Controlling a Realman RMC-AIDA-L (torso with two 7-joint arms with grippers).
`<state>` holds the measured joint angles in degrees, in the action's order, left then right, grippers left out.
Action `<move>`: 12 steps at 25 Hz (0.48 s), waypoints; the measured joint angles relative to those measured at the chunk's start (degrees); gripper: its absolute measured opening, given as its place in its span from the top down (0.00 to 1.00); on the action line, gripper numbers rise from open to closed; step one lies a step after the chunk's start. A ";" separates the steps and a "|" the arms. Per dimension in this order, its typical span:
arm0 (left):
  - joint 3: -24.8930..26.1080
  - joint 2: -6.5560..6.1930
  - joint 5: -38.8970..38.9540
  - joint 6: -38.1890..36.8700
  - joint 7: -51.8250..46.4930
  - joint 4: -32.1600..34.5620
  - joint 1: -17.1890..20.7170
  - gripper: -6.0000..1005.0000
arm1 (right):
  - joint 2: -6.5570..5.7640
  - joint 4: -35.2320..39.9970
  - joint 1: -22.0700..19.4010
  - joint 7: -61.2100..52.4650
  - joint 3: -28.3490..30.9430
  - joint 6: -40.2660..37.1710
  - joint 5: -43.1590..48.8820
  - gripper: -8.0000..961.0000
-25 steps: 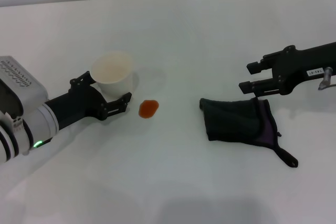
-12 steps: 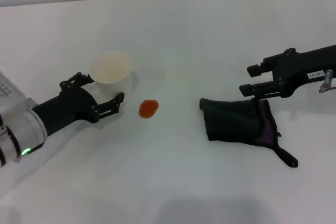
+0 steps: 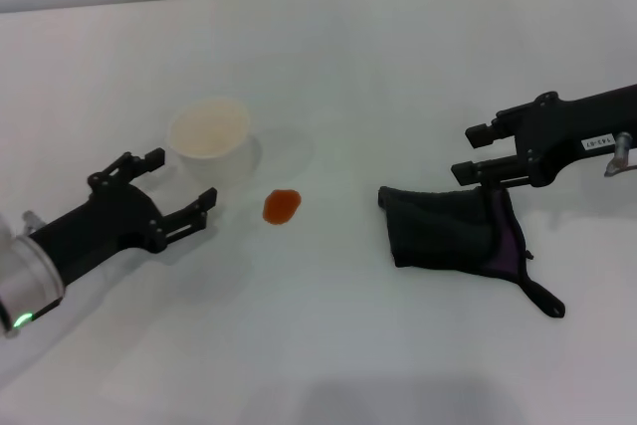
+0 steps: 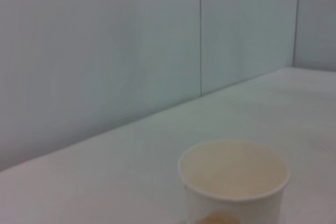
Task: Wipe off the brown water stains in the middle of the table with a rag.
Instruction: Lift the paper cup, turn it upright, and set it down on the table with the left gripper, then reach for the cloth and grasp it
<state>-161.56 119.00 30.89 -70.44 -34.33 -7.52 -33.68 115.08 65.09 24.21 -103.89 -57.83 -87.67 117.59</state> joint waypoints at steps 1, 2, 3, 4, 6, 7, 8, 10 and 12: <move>-0.12 0.00 0.34 -1.46 -0.03 -0.68 0.38 0.13 | 0.02 0.15 0.03 -0.09 0.00 -0.45 0.00 0.40; -0.40 0.00 0.53 -4.86 -0.62 -2.21 0.97 0.13 | 0.01 0.58 0.12 -0.38 0.00 -1.26 0.06 0.40; -0.40 0.00 0.53 -4.86 -0.62 -2.21 0.97 0.13 | 0.01 0.58 0.12 -0.38 0.00 -1.26 0.06 0.40; -0.53 0.00 0.34 -6.76 -1.26 -3.24 1.19 0.13 | -0.02 1.17 0.17 -0.85 -0.03 -1.86 0.36 0.40; -0.78 0.00 -0.26 -9.58 -2.97 -5.07 1.35 0.13 | -0.06 2.30 0.19 -1.82 -0.15 -2.91 0.92 0.40; -1.02 0.00 -0.55 -11.39 -4.48 -6.35 1.38 0.13 | -0.09 2.87 0.20 -2.36 -0.32 -3.59 1.13 0.40; -1.02 0.00 -0.55 -11.39 -4.48 -6.35 1.38 0.13 | -0.14 3.40 0.20 -2.82 -0.49 -4.13 1.29 0.40; -1.35 0.00 -2.15 -16.02 -8.79 -9.95 1.58 0.13 | -0.25 5.55 0.20 -4.89 -1.21 -6.00 2.67 0.40; -1.36 0.00 -3.07 -18.75 -10.61 -11.73 1.82 0.13 | -0.22 7.46 0.21 -7.06 -2.31 -6.84 4.96 0.40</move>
<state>-162.92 119.00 27.82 -89.19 -44.94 -19.25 -31.86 114.86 72.56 24.42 -110.94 -60.14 -94.50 122.55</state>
